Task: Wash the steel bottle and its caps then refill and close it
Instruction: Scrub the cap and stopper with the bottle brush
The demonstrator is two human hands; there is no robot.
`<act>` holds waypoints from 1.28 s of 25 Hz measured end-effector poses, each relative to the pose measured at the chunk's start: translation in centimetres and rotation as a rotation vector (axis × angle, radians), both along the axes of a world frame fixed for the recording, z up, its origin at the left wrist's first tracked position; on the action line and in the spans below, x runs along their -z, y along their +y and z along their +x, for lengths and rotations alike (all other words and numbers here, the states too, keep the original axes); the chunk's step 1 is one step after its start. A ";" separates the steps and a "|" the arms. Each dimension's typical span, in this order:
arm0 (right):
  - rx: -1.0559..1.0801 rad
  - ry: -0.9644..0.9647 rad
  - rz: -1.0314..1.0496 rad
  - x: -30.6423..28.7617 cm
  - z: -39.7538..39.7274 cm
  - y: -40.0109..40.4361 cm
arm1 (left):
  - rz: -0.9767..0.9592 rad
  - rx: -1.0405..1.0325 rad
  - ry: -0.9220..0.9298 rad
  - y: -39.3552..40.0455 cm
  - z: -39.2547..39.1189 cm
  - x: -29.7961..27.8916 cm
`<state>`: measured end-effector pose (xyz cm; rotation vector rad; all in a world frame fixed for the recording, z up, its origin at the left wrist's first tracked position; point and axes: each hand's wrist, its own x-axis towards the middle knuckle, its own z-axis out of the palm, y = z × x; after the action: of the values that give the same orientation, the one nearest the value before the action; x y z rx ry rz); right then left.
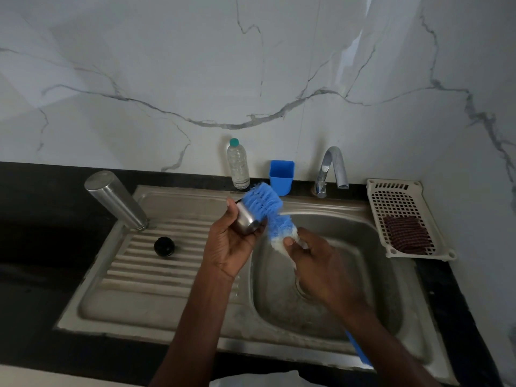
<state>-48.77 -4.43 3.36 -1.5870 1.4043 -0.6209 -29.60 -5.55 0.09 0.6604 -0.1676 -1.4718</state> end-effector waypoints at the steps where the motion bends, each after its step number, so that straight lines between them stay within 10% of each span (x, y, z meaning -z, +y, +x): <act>1: 0.029 -0.042 0.042 -0.1 -0.2 -0.1 | 0.011 0.017 0.004 0.0 0.1 0.0; 32: -0.060 0.082 -0.131 0.4 -0.5 0.6 | -0.006 -0.031 -0.010 -0.9 -0.8 0.0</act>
<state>-49.23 -3.79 2.91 -1.7695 1.3939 -0.6297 -30.35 -6.48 0.07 0.6628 -0.1683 -1.4376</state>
